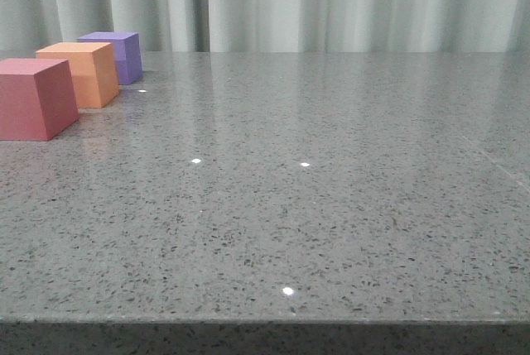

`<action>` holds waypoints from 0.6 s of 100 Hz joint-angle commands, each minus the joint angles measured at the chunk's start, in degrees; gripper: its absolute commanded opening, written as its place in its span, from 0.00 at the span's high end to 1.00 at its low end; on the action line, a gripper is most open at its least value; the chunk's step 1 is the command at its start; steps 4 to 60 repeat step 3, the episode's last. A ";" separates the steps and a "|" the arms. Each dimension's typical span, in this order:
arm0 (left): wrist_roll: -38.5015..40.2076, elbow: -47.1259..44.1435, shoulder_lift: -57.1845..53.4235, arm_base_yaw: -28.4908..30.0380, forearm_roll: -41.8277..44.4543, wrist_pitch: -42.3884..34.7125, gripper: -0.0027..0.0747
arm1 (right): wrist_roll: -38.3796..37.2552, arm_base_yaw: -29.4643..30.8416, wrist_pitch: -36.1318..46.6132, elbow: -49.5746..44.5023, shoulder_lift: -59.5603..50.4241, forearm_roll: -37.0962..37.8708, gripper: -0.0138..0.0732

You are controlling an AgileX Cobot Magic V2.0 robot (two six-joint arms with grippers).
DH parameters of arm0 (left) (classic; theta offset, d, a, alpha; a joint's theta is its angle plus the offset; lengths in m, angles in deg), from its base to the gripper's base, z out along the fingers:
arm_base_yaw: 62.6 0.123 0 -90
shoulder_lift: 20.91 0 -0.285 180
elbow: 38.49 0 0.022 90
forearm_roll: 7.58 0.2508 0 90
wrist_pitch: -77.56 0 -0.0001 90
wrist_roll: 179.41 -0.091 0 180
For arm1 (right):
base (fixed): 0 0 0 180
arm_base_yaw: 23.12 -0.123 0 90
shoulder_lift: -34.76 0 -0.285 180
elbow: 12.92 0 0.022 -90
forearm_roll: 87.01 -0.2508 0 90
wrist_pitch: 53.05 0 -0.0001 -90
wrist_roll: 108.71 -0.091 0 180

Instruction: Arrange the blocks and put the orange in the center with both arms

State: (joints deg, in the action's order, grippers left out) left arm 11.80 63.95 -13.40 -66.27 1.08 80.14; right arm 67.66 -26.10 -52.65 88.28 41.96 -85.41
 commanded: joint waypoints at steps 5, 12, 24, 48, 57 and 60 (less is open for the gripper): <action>0.39 -2.43 -1.68 0.12 -0.45 -4.24 0.99 | -0.09 0.00 5.11 0.71 -1.06 0.02 0.92; 0.39 -2.43 -1.68 0.12 -0.45 -4.24 0.99 | -0.09 0.00 5.11 0.71 -1.06 0.02 0.92; 0.39 -2.43 -1.68 0.12 -0.45 -4.24 0.99 | -0.09 0.00 5.11 0.71 -1.06 0.02 0.92; 0.39 -2.43 -1.68 0.12 -0.45 -4.24 0.99 | -0.09 0.00 5.11 0.71 -1.06 0.02 0.92; 0.39 -2.43 -1.68 0.12 -0.45 -4.24 0.99 | -0.09 0.00 5.11 0.71 -1.06 0.02 0.92; 0.39 -2.43 -1.68 0.12 -0.45 -4.24 0.99 | -0.09 0.00 5.11 0.71 -1.06 0.02 0.92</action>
